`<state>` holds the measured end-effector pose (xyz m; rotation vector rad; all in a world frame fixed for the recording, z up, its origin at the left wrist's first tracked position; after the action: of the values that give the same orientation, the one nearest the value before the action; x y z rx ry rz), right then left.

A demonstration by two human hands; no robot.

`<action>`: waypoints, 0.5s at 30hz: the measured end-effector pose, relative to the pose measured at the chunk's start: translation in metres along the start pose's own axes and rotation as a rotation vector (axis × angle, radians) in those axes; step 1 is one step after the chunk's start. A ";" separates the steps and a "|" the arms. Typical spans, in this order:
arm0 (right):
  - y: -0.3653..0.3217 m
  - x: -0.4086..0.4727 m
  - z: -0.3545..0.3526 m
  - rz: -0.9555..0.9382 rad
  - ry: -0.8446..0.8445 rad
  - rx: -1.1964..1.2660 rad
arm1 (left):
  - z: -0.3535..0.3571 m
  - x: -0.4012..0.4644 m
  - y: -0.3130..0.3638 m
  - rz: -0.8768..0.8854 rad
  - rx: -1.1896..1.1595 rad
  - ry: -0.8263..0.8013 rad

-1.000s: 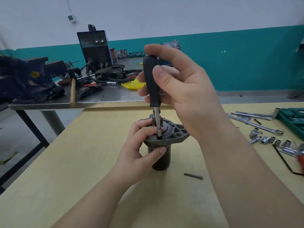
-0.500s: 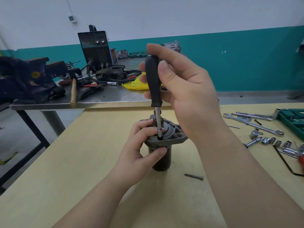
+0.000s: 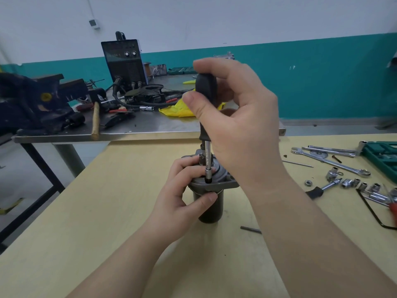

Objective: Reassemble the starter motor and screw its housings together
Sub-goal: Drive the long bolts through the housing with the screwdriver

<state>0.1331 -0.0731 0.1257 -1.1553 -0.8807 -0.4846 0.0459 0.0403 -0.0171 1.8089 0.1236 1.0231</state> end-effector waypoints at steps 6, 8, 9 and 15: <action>0.007 0.004 -0.001 0.351 -0.276 0.374 | -0.001 0.001 0.001 0.014 0.008 0.002; 0.005 0.006 -0.003 0.317 -0.290 0.351 | -0.001 0.001 0.000 0.015 0.018 -0.001; 0.005 0.007 -0.003 0.303 -0.269 0.337 | -0.002 0.000 -0.001 0.014 0.025 -0.003; -0.001 0.007 -0.004 0.018 -0.034 -0.003 | -0.002 0.002 -0.003 0.042 0.095 -0.026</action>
<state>0.1379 -0.0764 0.1315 -1.1761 -0.8982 -0.4525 0.0470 0.0440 -0.0184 1.9172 0.1207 1.0376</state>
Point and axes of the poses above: each hand's wrist, its own x-axis towards the middle knuckle, its own z-axis out of the palm, y = z × x, the point moved 5 cm from there along x, towards the middle knuckle, and after that the axes turned 12 degrees about y, right-handed, at the moved point
